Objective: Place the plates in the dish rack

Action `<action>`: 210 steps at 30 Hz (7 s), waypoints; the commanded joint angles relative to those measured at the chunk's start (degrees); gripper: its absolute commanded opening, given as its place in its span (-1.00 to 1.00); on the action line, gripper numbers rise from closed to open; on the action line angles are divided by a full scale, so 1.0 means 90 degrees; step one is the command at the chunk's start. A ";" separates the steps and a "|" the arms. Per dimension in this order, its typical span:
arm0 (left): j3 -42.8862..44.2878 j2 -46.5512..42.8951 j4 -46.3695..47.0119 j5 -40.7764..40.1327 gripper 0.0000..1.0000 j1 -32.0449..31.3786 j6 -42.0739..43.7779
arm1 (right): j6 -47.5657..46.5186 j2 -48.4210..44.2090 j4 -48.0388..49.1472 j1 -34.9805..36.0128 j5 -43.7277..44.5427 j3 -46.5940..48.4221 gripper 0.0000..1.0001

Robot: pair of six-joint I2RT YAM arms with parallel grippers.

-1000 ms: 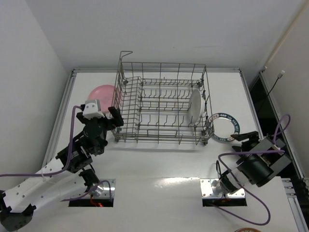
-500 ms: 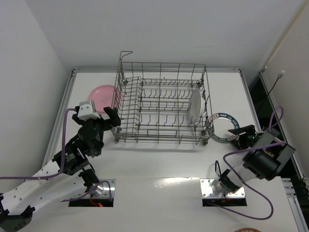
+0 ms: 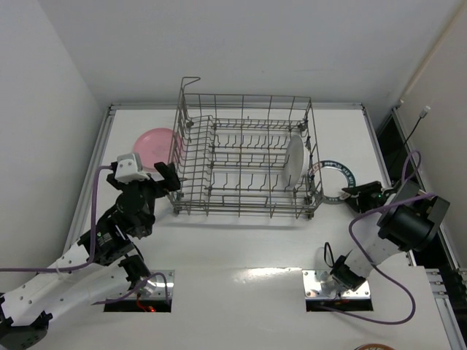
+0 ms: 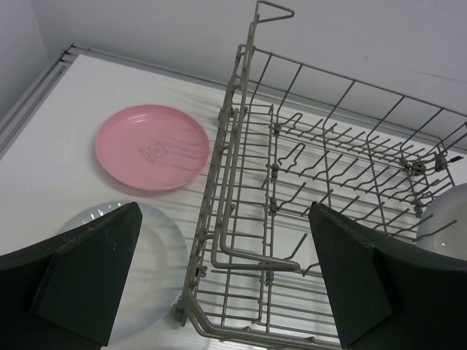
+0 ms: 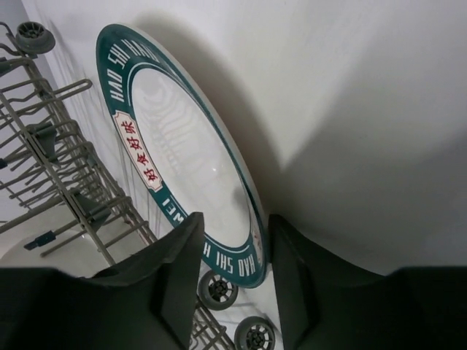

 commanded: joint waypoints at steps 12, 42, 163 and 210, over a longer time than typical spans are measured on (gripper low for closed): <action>0.0011 -0.0075 0.0302 -0.0207 1.00 -0.0143 0.0053 | 0.0616 0.0187 0.1667 0.0079 -0.0483 -0.0161 -1.00; 0.0011 -0.0075 0.0302 -0.0090 1.00 -0.0143 0.0053 | -0.1132 -0.6336 -0.2453 0.0917 0.3276 0.1360 -1.00; 0.3643 0.3215 -0.2317 -0.0268 1.00 0.3009 -0.3602 | -0.2197 -0.3124 -0.3049 0.9474 0.7418 0.4272 0.74; -0.1308 0.3069 -0.1437 0.5496 0.75 0.5921 -0.5142 | -0.2402 -0.4072 -0.2912 0.8009 0.6119 0.3334 0.84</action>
